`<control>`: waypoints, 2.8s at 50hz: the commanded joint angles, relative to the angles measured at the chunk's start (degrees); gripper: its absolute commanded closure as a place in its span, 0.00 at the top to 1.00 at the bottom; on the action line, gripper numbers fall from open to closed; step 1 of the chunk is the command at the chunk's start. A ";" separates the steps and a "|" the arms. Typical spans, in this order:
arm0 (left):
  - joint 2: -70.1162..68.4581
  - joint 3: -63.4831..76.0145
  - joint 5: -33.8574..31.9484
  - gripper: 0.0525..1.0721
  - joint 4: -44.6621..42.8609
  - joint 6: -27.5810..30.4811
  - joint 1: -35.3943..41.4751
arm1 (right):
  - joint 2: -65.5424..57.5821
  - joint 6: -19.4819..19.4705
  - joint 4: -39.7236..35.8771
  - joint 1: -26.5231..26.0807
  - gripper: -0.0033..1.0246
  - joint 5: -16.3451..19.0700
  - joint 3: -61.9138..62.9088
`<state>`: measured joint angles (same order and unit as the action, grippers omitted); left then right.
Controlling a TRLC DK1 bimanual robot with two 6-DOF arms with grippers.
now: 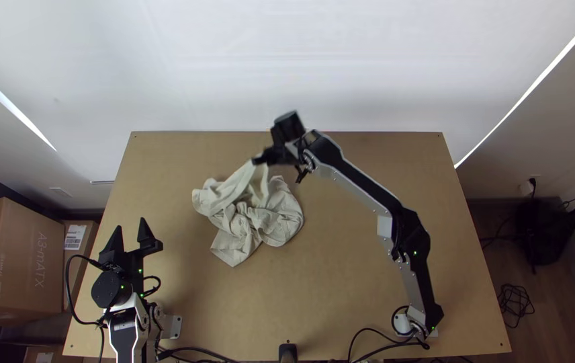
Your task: Fold the t-shirt
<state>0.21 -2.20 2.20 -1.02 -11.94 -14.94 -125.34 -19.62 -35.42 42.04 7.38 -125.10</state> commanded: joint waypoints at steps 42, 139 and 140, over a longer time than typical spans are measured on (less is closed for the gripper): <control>-0.21 2.11 0.70 0.95 0.84 0.34 0.17 | 13.28 -5.52 6.33 -9.17 0.96 -7.82 14.27; -0.21 2.11 0.70 0.95 0.84 0.34 0.17 | 2.91 -6.31 -12.66 16.05 0.03 -16.34 19.19; -0.21 2.11 0.70 0.95 0.84 0.34 0.17 | 3.79 -6.31 -12.66 15.70 0.03 -16.34 19.63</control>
<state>0.21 -2.20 2.20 -1.02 -11.94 -14.94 -124.81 -25.10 -47.64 59.44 -8.10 -106.96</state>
